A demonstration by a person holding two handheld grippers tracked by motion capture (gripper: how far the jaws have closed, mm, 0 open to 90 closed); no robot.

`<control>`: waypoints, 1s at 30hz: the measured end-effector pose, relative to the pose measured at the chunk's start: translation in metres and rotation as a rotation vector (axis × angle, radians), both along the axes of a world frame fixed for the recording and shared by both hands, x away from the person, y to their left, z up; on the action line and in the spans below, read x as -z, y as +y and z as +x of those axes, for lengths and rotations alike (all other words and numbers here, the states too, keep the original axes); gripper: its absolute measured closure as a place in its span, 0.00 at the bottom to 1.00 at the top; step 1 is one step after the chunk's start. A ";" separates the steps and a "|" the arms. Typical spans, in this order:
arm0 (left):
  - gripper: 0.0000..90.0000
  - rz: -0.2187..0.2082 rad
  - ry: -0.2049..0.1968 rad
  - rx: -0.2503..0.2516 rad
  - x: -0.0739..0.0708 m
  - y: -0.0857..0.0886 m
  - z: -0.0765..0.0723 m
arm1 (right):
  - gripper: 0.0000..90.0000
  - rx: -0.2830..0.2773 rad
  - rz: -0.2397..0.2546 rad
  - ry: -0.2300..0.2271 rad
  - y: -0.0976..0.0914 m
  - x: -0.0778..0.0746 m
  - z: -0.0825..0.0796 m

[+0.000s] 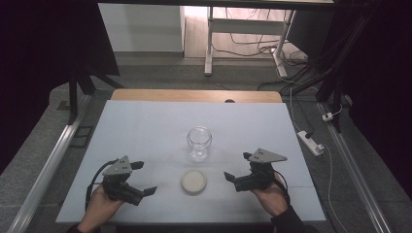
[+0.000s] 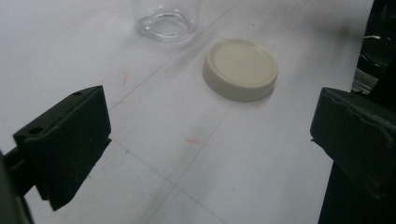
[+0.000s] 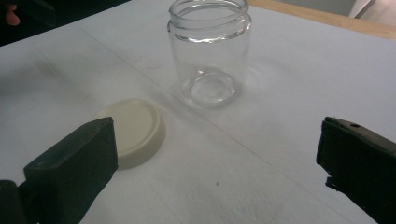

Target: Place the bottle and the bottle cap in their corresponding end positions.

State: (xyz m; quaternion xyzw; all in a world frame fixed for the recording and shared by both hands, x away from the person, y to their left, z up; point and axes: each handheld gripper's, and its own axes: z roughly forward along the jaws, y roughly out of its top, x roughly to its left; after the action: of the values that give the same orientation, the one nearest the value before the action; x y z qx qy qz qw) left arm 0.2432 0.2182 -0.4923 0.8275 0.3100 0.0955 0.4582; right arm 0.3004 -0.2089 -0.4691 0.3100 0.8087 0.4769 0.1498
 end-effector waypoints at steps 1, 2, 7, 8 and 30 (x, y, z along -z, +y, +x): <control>0.00 -0.004 0.001 -0.010 0.000 0.003 -0.002 | 0.00 0.005 -0.003 -0.004 -0.003 0.000 -0.002; 0.00 -0.006 -0.001 -0.019 0.000 0.005 -0.004 | 0.00 0.011 -0.004 -0.005 -0.005 -0.001 -0.004; 0.00 -0.018 -0.007 -0.076 0.001 0.020 -0.013 | 0.00 0.034 -0.011 -0.008 -0.016 -0.001 -0.013; 0.00 -0.020 -0.009 -0.089 0.001 0.023 -0.015 | 0.00 0.041 -0.016 -0.009 -0.018 -0.001 -0.015; 0.00 0.018 0.018 -0.287 0.018 0.072 -0.054 | 0.00 0.245 -0.028 0.038 -0.092 0.017 -0.058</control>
State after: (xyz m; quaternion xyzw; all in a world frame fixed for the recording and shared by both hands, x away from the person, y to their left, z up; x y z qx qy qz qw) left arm 0.1888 0.2904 -0.5102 0.7796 0.4286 0.1555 0.4294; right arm 0.2427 -0.3009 -0.4865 0.4134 0.7740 0.4378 0.1957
